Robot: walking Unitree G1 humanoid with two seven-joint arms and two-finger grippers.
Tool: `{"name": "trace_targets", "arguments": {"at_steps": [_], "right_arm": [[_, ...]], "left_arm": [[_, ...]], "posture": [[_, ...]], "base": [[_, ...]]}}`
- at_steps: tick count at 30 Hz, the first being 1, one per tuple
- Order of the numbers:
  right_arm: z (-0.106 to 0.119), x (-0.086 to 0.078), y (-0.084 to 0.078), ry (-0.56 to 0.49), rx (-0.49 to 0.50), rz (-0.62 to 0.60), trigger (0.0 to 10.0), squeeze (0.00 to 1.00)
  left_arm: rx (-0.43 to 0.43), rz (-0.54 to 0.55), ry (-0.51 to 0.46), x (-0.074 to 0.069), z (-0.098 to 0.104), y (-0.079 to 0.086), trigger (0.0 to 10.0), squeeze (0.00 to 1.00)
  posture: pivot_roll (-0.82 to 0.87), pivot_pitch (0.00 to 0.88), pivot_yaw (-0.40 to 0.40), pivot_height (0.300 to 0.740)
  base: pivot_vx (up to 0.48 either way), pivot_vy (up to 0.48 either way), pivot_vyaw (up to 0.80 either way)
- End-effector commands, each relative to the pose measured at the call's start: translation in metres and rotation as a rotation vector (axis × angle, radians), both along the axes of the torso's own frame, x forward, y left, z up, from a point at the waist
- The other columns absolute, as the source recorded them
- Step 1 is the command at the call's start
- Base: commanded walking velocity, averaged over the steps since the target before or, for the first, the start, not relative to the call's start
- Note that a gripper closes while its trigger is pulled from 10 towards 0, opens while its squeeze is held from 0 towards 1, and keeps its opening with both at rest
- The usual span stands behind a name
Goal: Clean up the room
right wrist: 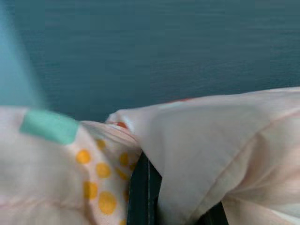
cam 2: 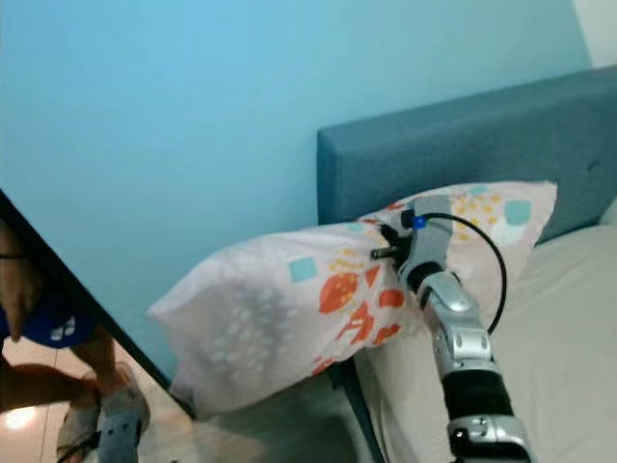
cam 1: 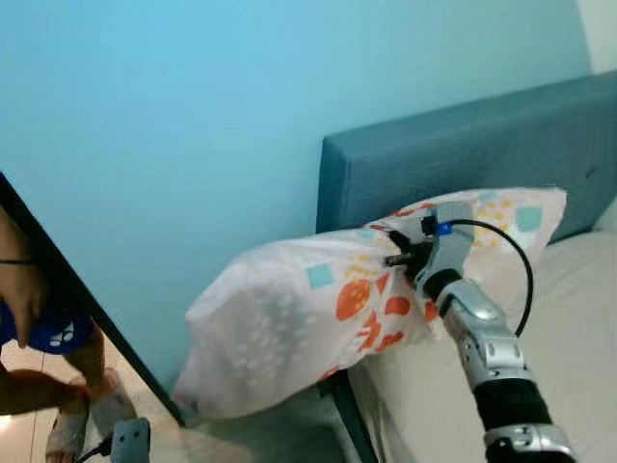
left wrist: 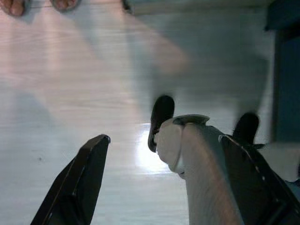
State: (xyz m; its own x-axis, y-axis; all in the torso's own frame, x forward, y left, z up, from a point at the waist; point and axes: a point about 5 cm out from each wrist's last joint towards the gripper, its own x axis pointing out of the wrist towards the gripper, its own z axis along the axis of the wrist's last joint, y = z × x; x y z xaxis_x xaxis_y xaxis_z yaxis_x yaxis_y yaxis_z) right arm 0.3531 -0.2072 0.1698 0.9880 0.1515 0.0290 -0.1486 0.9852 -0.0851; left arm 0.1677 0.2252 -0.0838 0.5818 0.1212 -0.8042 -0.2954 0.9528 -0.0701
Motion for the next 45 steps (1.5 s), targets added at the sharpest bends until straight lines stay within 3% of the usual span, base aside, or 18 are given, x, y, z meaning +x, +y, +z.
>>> {"name": "trace_targets", "arguments": {"at_steps": [1,7,15,17,20,22,23,28,31,34,35,37,40,44,45], "right_arm": [[0.02,0.002,-0.01,-0.081,-0.011,-0.057,10.0,0.0],[0.027,0.003,-0.021,-0.111,-0.034,-0.096,10.0,0.0],[0.044,0.007,-0.03,-0.168,-0.14,-0.121,10.0,0.0],[0.045,0.011,-0.042,-0.158,-0.178,-0.153,10.0,0.0],[0.045,0.012,-0.046,-0.153,-0.19,-0.161,10.0,0.0],[0.047,0.014,-0.065,-0.133,-0.215,-0.216,10.0,0.0],[0.051,0.014,-0.086,-0.117,-0.225,-0.275,10.0,0.0],[0.054,0.01,-0.11,-0.098,-0.179,-0.338,10.0,0.0],[0.057,0.006,-0.128,-0.112,0.009,-0.36,10.0,0.0],[0.06,0.008,-0.127,-0.136,0.084,-0.311,10.0,0.0],[0.065,0.011,-0.121,-0.165,0.113,-0.256,10.0,0.0],[0.073,0.014,-0.118,-0.194,0.124,-0.224,10.0,0.0],[0.082,0.017,-0.115,-0.223,0.132,-0.205,10.0,0.0],[0.118,0.024,-0.103,-0.358,0.207,-0.135,10.0,0.0],[0.118,0.024,-0.103,-0.358,0.207,-0.135,10.0,0.0]], "left_arm": [[-0.005,0.009,0.01,-0.004,-0.002,0.001,10.0,0.0],[-0.002,0.02,0.005,-0.004,-0.001,0.002,10.0,0.0],[0.013,0.017,0.007,-0.005,-0.001,0.006,10.0,0.0],[0.017,0.01,0.008,-0.005,-0.001,0.007,10.0,0.0],[0.017,0.009,0.008,-0.006,-0.001,0.007,10.0,0.0],[0.02,0.006,0.008,-0.007,-0.001,0.007,10.0,0.0],[0.025,0.001,0.009,-0.009,-0.001,0.009,10.0,0.0],[0.037,0.0,0.011,-0.014,-0.002,0.013,10.0,0.0],[0.06,0.005,0.019,-0.025,-0.003,0.023,10.0,0.0],[0.077,0.015,0.027,-0.033,-0.003,0.03,10.0,0.0],[0.099,0.034,0.022,-0.038,0.0,0.044,10.0,0.0],[0.125,0.047,0.002,-0.035,0.008,0.062,10.0,0.0],[0.142,0.046,-0.007,-0.034,0.012,0.072,10.0,0.0],[0.175,0.046,-0.027,-0.038,0.021,0.09,10.0,0.0],[0.175,0.046,-0.027,-0.038,0.021,0.09,10.0,0.0]], "posture": [[-0.14,0.109,0.023,0.74],[-0.13,0.109,0.024,0.74],[-0.13,0.114,0.031,0.74],[-0.12,0.12,0.036,0.74],[-0.12,0.12,0.036,0.74],[-0.11,0.129,0.04,0.74],[-0.1,0.146,0.043,0.74],[-0.08,0.184,0.047,0.74],[-0.04,0.247,0.062,0.74],[-0.02,0.269,0.07,0.74],[0.0,0.283,0.082,0.74],[0.02,0.303,0.091,0.74],[0.02,0.306,0.093,0.74],[0.05,0.332,0.105,0.74],[0.05,0.332,0.105,0.74]], "base": [[0.0,0.0,0.0],[0.0,0.0,0.0],[0.0,0.0,0.0],[0.0,0.0,0.0],[0.0,0.0,0.0],[0.0,0.0,0.0],[0.0,0.0,0.0],[0.0,0.0,0.0],[0.0,0.0,0.0],[0.0,0.0,0.0],[0.0,0.0,0.0],[0.0,0.0,0.0],[0.0,0.0,0.0],[0.0,0.0,0.0],[0.0,0.0,0.0]]}}
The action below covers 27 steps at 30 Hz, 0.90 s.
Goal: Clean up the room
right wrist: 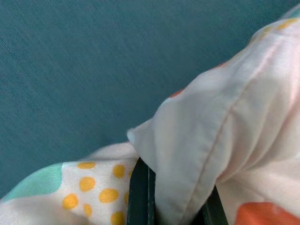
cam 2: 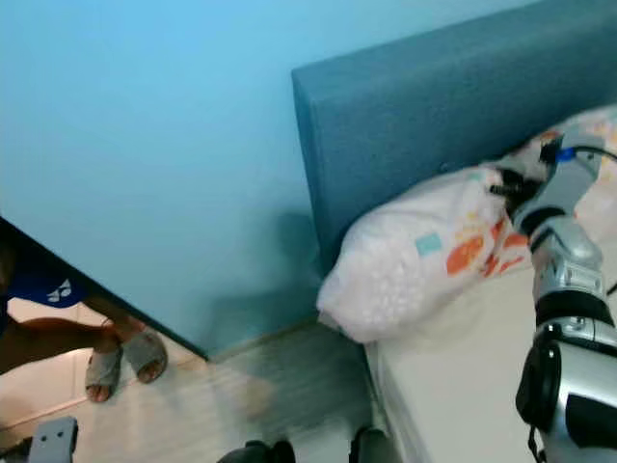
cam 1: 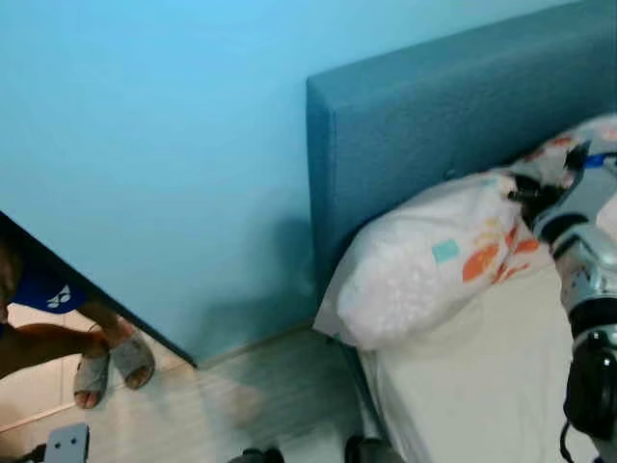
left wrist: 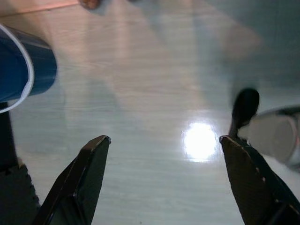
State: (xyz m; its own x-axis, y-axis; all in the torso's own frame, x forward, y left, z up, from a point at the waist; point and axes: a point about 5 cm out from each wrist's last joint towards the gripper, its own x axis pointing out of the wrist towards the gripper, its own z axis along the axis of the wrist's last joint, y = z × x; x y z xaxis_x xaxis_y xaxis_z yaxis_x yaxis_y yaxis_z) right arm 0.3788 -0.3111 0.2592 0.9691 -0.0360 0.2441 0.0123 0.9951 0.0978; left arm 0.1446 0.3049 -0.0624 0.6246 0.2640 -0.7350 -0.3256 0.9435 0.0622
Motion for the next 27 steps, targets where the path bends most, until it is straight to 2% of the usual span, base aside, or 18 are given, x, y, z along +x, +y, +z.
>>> {"name": "trace_targets", "arguments": {"at_steps": [1,3,6,8,11,13,15,17,18,19,21,25,26,27], "right_arm": [[0.036,0.0,0.003,-0.181,0.004,0.018,10.0,0.0],[0.041,0.0,0.004,-0.197,0.011,0.022,10.0,0.0],[0.073,-0.001,0.007,-0.332,0.069,0.055,10.0,0.0],[0.075,-0.001,0.007,-0.344,0.076,0.062,10.0,0.0],[0.094,-0.01,0.001,-0.456,0.099,0.085,10.0,0.0],[0.091,-0.012,-0.002,-0.465,0.107,0.091,10.0,0.0],[0.064,-0.015,-0.009,-0.421,0.117,0.089,10.0,0.0],[0.027,-0.019,-0.013,-0.347,0.133,0.091,10.0,0.0],[0.027,-0.019,-0.013,-0.347,0.133,0.091,10.0,0.0],[0.008,-0.022,-0.015,-0.306,0.137,0.086,10.0,0.0],[-0.04,-0.035,-0.025,-0.163,0.104,-0.016,10.0,0.0],[-0.045,-0.037,-0.027,-0.153,0.111,-0.024,10.0,0.0],[-0.052,-0.04,-0.03,-0.136,0.118,-0.053,10.0,0.0],[-0.08,-0.054,-0.04,-0.06,0.13,-0.147,10.0,0.0]], "left_arm": [[0.018,0.012,0.034,-0.014,0.0,0.012,10.0,0.0],[0.021,0.01,0.032,-0.014,0.001,0.013,10.0,0.0],[0.023,0.009,0.019,-0.012,0.002,0.013,10.0,0.0],[0.021,0.009,0.018,-0.012,0.002,0.013,10.0,0.0],[0.014,-0.003,0.008,-0.011,0.002,0.012,10.0,0.0],[0.013,-0.006,0.01,-0.012,0.002,0.011,10.0,0.0],[0.009,-0.009,0.02,-0.016,0.0,0.01,10.0,0.0],[0.009,-0.01,0.034,-0.021,-0.001,0.011,10.0,0.0],[0.009,-0.01,0.034,-0.021,-0.001,0.011,10.0,0.0],[0.01,-0.008,0.04,-0.023,-0.002,0.012,10.0,0.0],[0.013,-0.002,0.047,-0.027,-0.002,0.014,10.0,0.0],[0.013,-0.002,0.047,-0.027,-0.002,0.014,10.0,0.0],[0.013,-0.002,0.048,-0.027,-0.002,0.014,10.0,0.0],[0.011,-0.002,0.048,-0.027,-0.002,0.014,10.0,0.0]], "posture": [[0.05,0.337,0.107,0.74],[0.05,0.337,0.108,0.74],[0.06,0.344,0.11,0.74],[0.06,0.344,0.11,0.74],[0.07,0.347,0.11,0.74],[0.07,0.349,0.111,0.74],[0.06,0.349,0.115,0.74],[0.07,0.348,0.117,0.74],[0.07,0.348,0.117,0.74],[0.06,0.349,0.117,0.74],[0.06,0.349,0.118,0.74],[0.06,0.349,0.118,0.74],[0.06,0.35,0.12,0.74],[0.05,0.345,0.123,0.74]], "base": [[0.0,0.0,0.0],[0.0,0.0,0.0],[0.0,0.0,0.0],[0.0,0.0,0.0],[0.0,0.0,0.0],[0.0,0.0,0.0],[0.0,0.0,0.0],[0.0,0.0,0.0],[0.0,0.0,0.0],[0.0,0.0,0.0],[0.0,0.0,0.0],[0.0,0.0,0.0],[0.0,0.0,0.0],[0.0,0.0,0.0]]}}
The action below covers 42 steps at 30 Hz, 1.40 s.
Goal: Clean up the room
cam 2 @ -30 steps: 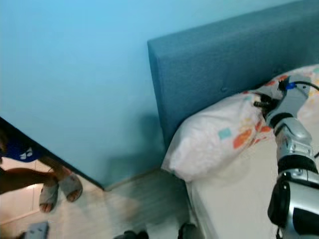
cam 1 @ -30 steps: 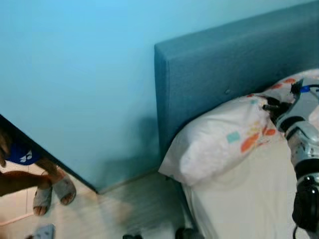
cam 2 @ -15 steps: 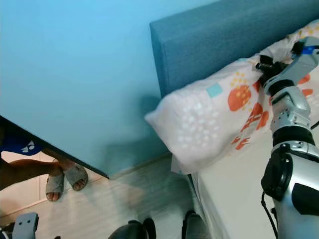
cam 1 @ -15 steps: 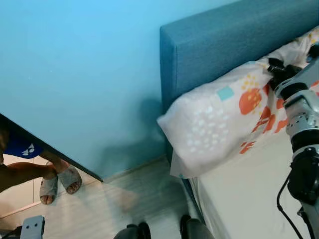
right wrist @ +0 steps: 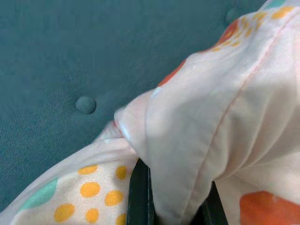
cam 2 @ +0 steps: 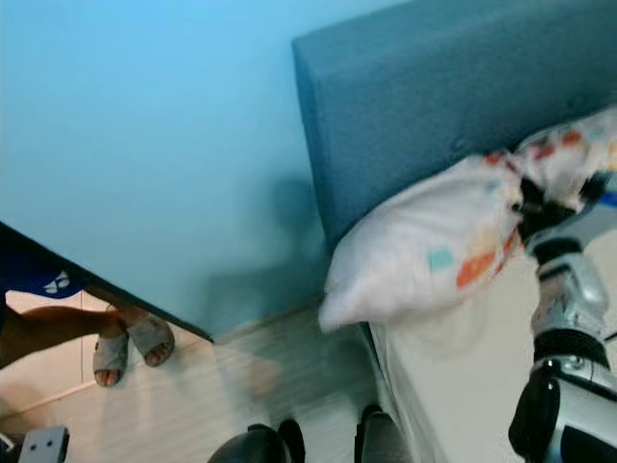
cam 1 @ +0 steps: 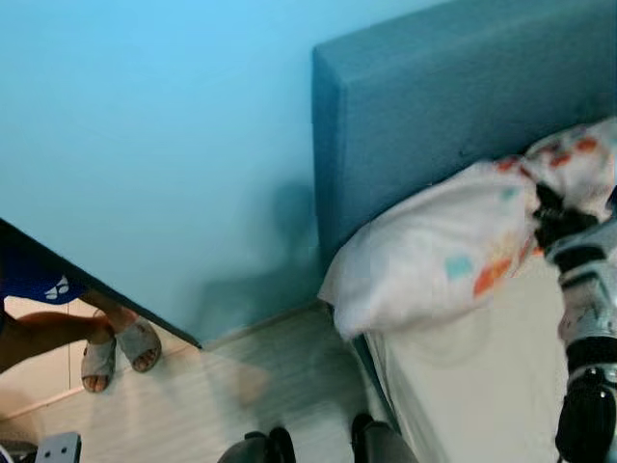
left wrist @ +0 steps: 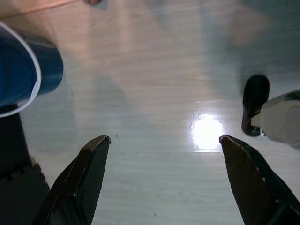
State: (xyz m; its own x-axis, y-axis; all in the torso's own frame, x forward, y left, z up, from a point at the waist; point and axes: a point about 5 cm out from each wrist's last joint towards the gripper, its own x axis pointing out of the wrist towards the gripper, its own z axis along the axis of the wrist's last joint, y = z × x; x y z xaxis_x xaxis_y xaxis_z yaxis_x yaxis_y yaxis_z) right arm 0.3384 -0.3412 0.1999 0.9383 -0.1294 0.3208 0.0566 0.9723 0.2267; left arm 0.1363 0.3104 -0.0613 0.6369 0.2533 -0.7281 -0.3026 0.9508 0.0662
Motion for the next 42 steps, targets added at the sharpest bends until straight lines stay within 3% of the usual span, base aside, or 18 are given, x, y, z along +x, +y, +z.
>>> {"name": "trace_targets", "arguments": {"at_steps": [1,5,8,11,12,13,14,15,18,19,23,31,35,36,39,40,42], "right_arm": [[-0.02,-0.014,-0.01,0.037,0.008,-0.085,10.0,0.0],[-0.074,-0.044,-0.022,0.239,0.01,-0.231,10.0,0.0],[-0.081,-0.048,-0.023,0.278,0.005,-0.251,10.0,0.0],[-0.122,-0.065,-0.023,0.546,-0.002,-0.341,10.0,0.0],[-0.131,-0.07,-0.023,0.612,-0.015,-0.367,10.0,0.0],[-0.131,-0.07,-0.023,0.612,-0.015,-0.367,10.0,0.0],[-0.137,-0.074,-0.023,0.652,-0.015,-0.385,10.0,0.08],[-0.145,-0.082,-0.026,0.714,-0.008,-0.44,10.0,0.41],[-0.148,-0.085,-0.027,0.734,-0.009,-0.465,10.0,0.41],[-0.152,-0.089,-0.029,0.785,-0.022,-0.491,10.0,1.0],[-0.16,-0.098,-0.034,0.887,-0.032,-0.569,10.0,1.0],[-0.153,-0.087,-0.029,0.901,-0.084,-0.588,10.0,1.0],[-0.148,-0.084,-0.031,0.94,-0.123,-0.622,10.0,1.0],[-0.148,-0.084,-0.031,0.94,-0.123,-0.622,10.0,1.0],[-0.138,-0.082,-0.038,0.956,-0.152,-0.662,10.0,1.0],[-0.138,-0.082,-0.038,0.956,-0.152,-0.662,10.0,1.0],[-0.125,-0.079,-0.045,0.94,-0.172,-0.694,10.0,1.0]], "left_arm": [[0.005,0.023,0.056,-0.018,-0.003,0.008,10.0,0.0],[-0.004,0.023,0.052,-0.016,-0.004,0.004,10.0,0.0],[-0.006,0.023,0.05,-0.015,-0.005,0.004,10.0,0.0],[-0.018,0.012,0.045,-0.01,-0.006,-0.002,10.0,0.0],[-0.019,0.008,0.044,-0.009,-0.006,-0.003,10.0,0.0],[-0.019,0.008,0.044,-0.009,-0.006,-0.003,10.0,0.0],[-0.02,0.007,0.042,-0.007,-0.006,-0.004,10.0,0.0],[-0.022,0.006,0.035,-0.004,-0.005,-0.005,10.0,0.0],[-0.023,0.005,0.032,-0.003,-0.005,-0.005,10.0,0.0],[-0.026,0.008,0.026,0.0,-0.004,-0.005,10.0,0.0],[-0.038,0.017,0.008,0.007,-0.002,-0.006,10.0,0.0],[-0.213,0.01,-0.136,0.04,0.01,-0.016,10.0,0.0],[-0.354,-0.091,-0.264,0.071,0.028,-0.024,10.0,0.0],[-0.354,-0.091,-0.264,0.071,0.028,-0.024,10.0,0.0],[-0.498,-0.233,-0.335,0.088,0.04,-0.036,10.0,0.0],[-0.498,-0.233,-0.335,0.088,0.04,-0.036,10.0,0.0],[-0.626,-0.35,-0.372,0.096,0.049,-0.046,10.0,0.0]], "posture": [[0.05,0.345,0.123,0.74],[0.05,0.342,0.123,0.74],[0.05,0.342,0.123,0.74],[0.04,0.327,0.129,0.74],[0.04,0.327,0.129,0.74],[0.04,0.327,0.129,0.74],[0.04,0.32,0.131,0.74],[0.04,0.317,0.13,0.74],[0.04,0.317,0.13,0.74],[0.04,0.294,0.129,0.74],[0.03,0.281,0.128,0.74],[0.0,0.222,0.118,0.74],[-0.02,0.198,0.113,0.74],[-0.02,0.198,0.113,0.74],[-0.03,0.172,0.109,0.74],[-0.03,0.172,0.109,0.74],[-0.04,0.157,0.109,0.74]], "base": [[0.0,0.0,0.0],[0.0,0.0,0.0],[0.0,0.0,0.0],[0.0,0.0,0.0],[0.0,0.0,0.0],[0.0,0.0,0.0],[0.0,0.0,0.0],[0.0,0.0,0.0],[0.0,0.0,0.0],[0.0,0.0,0.0],[0.0,0.0,0.0],[0.0,0.0,0.0],[0.0,0.0,0.0],[0.0,0.0,0.0],[0.0,0.0,0.0],[0.0,0.0,0.0],[0.0,0.0,0.0]]}}
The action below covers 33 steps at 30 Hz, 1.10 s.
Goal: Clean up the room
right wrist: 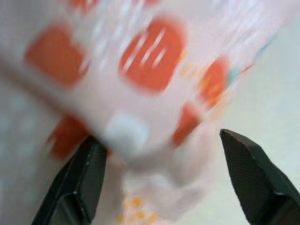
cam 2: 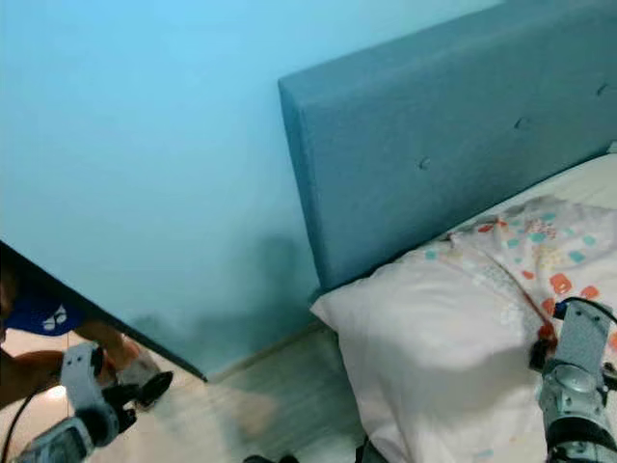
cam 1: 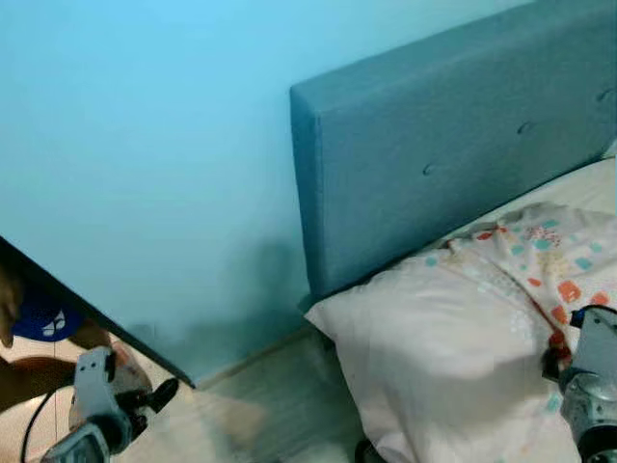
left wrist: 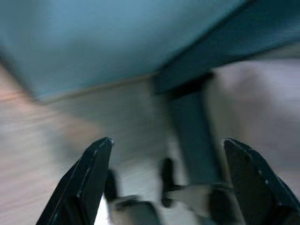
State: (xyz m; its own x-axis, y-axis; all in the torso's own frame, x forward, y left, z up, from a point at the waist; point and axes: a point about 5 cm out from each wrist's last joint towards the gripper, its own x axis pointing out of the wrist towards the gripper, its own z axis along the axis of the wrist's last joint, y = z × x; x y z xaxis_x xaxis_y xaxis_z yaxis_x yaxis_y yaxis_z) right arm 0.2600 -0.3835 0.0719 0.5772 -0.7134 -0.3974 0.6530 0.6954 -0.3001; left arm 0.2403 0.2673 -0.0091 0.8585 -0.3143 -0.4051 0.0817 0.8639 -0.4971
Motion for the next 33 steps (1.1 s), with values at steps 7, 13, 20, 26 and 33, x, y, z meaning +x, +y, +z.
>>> {"name": "trace_targets", "arguments": {"at_steps": [7,13,20,26,33], "right_arm": [[0.032,0.008,-0.01,-0.074,-0.066,-0.04,10.0,1.0],[0.05,0.023,-0.001,-0.261,-0.014,-0.028,10.0,0.0],[0.029,0.026,0.022,-0.249,0.059,-0.009,10.0,0.0],[0.017,0.028,0.036,-0.209,0.084,0.027,10.0,0.0],[-0.005,0.027,0.056,-0.135,0.116,0.084,10.0,0.0]], "left_arm": [[-0.246,-0.274,-0.036,-0.003,0.007,-0.019,10.0,0.0],[-0.271,-0.411,-0.078,0.007,0.015,-0.036,10.0,0.0],[-0.165,-0.292,-0.143,0.037,0.025,-0.051,10.0,0.0],[-0.093,-0.172,-0.179,0.051,0.033,-0.052,10.0,0.0],[0.047,-0.022,-0.222,0.073,0.048,-0.051,10.0,0.0]], "posture": [[-0.06,0.136,0.11,0.74],[-0.06,0.132,0.112,0.74],[-0.06,0.15,0.114,0.74],[-0.07,0.16,0.113,0.74],[-0.07,0.161,0.103,0.74]], "base": [[0.0,0.0,0.0],[0.0,0.0,-0.63],[0.0,0.0,-0.76],[0.0,0.0,-0.76],[0.0,0.0,-0.75]]}}
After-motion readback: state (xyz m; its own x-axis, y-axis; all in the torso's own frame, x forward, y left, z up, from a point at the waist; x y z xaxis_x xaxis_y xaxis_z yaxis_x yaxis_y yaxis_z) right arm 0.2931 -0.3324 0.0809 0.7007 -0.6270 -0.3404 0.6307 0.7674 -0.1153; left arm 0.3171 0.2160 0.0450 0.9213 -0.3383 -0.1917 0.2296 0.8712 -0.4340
